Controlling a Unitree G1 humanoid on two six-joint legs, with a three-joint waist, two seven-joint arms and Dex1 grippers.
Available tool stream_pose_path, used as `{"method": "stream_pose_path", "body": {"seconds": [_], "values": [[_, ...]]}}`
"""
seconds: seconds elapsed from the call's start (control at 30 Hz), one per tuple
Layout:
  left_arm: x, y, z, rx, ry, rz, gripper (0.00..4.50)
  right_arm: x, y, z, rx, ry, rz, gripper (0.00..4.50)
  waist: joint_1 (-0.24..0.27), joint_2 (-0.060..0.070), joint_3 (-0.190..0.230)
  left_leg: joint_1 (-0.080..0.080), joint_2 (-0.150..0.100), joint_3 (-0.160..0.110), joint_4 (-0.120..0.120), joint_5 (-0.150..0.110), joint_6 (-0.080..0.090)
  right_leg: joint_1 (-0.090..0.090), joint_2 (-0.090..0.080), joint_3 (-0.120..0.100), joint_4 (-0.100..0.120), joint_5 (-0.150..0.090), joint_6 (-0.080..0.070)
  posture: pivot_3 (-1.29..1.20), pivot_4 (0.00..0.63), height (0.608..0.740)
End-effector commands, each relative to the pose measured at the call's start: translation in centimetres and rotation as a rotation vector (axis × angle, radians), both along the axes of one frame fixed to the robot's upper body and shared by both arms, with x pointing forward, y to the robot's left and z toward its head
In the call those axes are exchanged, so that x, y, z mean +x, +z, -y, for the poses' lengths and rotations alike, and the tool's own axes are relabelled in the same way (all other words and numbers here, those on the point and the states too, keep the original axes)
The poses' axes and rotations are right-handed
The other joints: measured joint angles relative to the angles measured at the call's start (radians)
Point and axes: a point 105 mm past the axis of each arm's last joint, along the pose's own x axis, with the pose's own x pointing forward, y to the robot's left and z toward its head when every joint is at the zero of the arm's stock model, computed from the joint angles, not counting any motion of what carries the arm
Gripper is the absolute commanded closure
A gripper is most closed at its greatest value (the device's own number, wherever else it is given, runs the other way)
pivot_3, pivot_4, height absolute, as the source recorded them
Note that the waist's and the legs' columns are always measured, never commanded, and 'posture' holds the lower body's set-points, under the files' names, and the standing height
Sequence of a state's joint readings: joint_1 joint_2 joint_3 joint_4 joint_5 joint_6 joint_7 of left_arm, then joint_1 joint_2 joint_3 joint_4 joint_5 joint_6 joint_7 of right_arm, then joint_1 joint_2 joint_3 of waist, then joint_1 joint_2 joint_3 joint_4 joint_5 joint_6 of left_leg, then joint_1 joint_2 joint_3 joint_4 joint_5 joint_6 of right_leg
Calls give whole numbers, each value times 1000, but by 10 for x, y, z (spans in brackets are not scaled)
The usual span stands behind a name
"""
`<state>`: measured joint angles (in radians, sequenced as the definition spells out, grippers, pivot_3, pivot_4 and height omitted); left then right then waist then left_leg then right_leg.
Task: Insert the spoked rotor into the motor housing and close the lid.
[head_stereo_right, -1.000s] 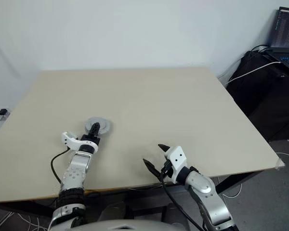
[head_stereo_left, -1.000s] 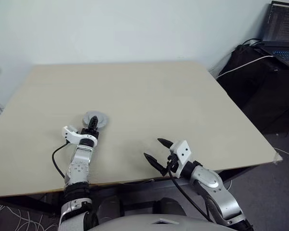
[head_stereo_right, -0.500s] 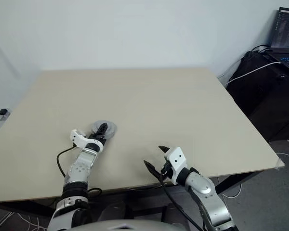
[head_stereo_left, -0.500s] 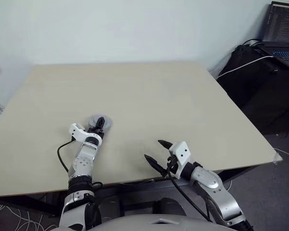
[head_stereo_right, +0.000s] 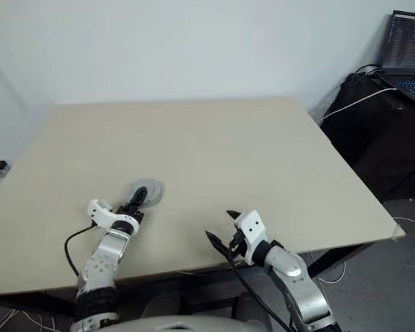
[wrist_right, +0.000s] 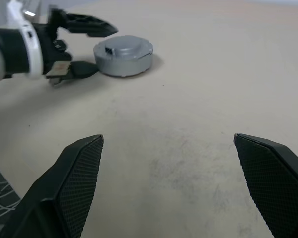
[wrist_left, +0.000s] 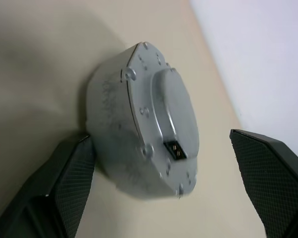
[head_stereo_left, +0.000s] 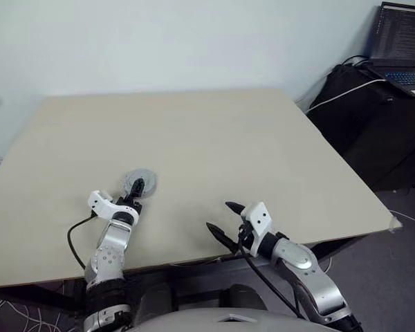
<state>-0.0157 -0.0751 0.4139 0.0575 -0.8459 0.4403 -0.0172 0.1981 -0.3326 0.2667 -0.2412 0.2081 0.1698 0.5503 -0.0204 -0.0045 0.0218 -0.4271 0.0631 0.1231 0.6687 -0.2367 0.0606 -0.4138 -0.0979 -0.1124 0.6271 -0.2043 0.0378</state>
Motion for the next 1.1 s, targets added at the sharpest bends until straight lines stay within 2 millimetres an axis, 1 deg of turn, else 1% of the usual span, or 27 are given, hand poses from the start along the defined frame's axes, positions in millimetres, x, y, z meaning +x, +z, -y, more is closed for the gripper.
{"method": "stream_pose_path", "body": {"seconds": [0.03, 0.1, 0.23, 0.3, 0.33, 0.4, 0.43, 0.53, 0.6, 0.77, 0.9, 1.0, 1.1], "values": [[-17, -6, 4, 33, -41, -56, 33, 5, 12, -3, 22, 12, 38, 0, -1, 1, -1, 0, 0, 0, 0, 0, 0, 0, 0, 0, 0, 0, 0, 0, 0, 740], [-25, -8, 6, 61, -77, -73, 33, 5, 12, -3, 25, 10, 29, 0, 0, 3, -3, 0, 0, 0, -1, 0, 0, 0, 0, 0, 0, 0, 0, 0, 0, 740], [-39, 5, 15, 329, -260, 14, 33, 8, 11, -1, 52, -36, 8, 0, -1, 7, -6, 2, 0, 1, -2, 0, 0, 0, -1, 0, 0, 0, 0, 0, 0, 740], [-47, 13, 21, 423, -316, 87, 33, 12, 9, 4, 68, -97, -4, 0, 1, 8, -6, 2, 0, 2, -3, 0, 0, -1, -1, 1, 0, 0, 0, 0, 0, 740], [-51, 16, 25, 506, -352, 119, 33, 15, 7, 8, 70, -149, 3, 0, 2, 8, -5, 2, 0, 2, -4, 0, 0, -1, -1, 1, 0, 0, -1, 0, 0, 740], [-57, 21, 32, 617, -398, 164, 33, 19, 5, 18, 58, -238, 36, 0, 9, 8, -5, 1, 0, 3, -5, 0, -1, -2, -2, 2, 0, 0, -1, 0, 0, 740], [-60, 22, 35, 650, -408, 179, 33, 20, 5, 21, 50, -267, 52, 0, 11, 9, -5, 1, 0, 4, -6, 0, -1, -3, -2, 2, -1, 0, 0, 0, 0, 740], [-68, 25, 45, 783, -454, 231, 33, 25, 6, 40, 4, -400, 150, 0, 10, 11, -5, -3, 0, 6, -7, 0, 0, -8, -3, 4, -1, 0, 0, 0, 0, 740], [-73, 28, 51, 858, -445, 276, 33, 24, 3, 56, -20, -499, 190, 0, 9, 12, -5, -4, 0, 8, -9, 0, -1, -11, -3, 5, 0, 0, 0, 0, 0, 740], [-79, 34, 57, 979, -365, 327, 33, 11, -5, 78, -83, -625, 232, 0, 9, 13, -5, -3, 0, 12, -13, -1, -1, -15, -2, 10, -1, -1, -1, 0, 0, 740], [-78, 33, 50, 1079, -246, 299, 33, 0, -9, 85, -97, -669, 220, 0, 8, 13, -5, -2, 0, 13, -13, -1, -1, -15, -2, 11, -1, -1, -1, 0, 0, 740], [-77, 31, 51, 1107, -221, 292, 33, -1, -8, 89, -104, -691, 231, 0, 7, 13, -4, -2, 0, 13, -12, -1, -1, -15, -2, 12, 0, -1, -1, 0, 0, 740], [-75, 30, 51, 1109, -193, 284, 33, -2, -5, 85, -107, -684, 243, 0, 8, 13, -4, -2, 0, 12, -12, -1, -1, -15, -2, 11, 0, -1, -1, 0, 0, 740]]}}
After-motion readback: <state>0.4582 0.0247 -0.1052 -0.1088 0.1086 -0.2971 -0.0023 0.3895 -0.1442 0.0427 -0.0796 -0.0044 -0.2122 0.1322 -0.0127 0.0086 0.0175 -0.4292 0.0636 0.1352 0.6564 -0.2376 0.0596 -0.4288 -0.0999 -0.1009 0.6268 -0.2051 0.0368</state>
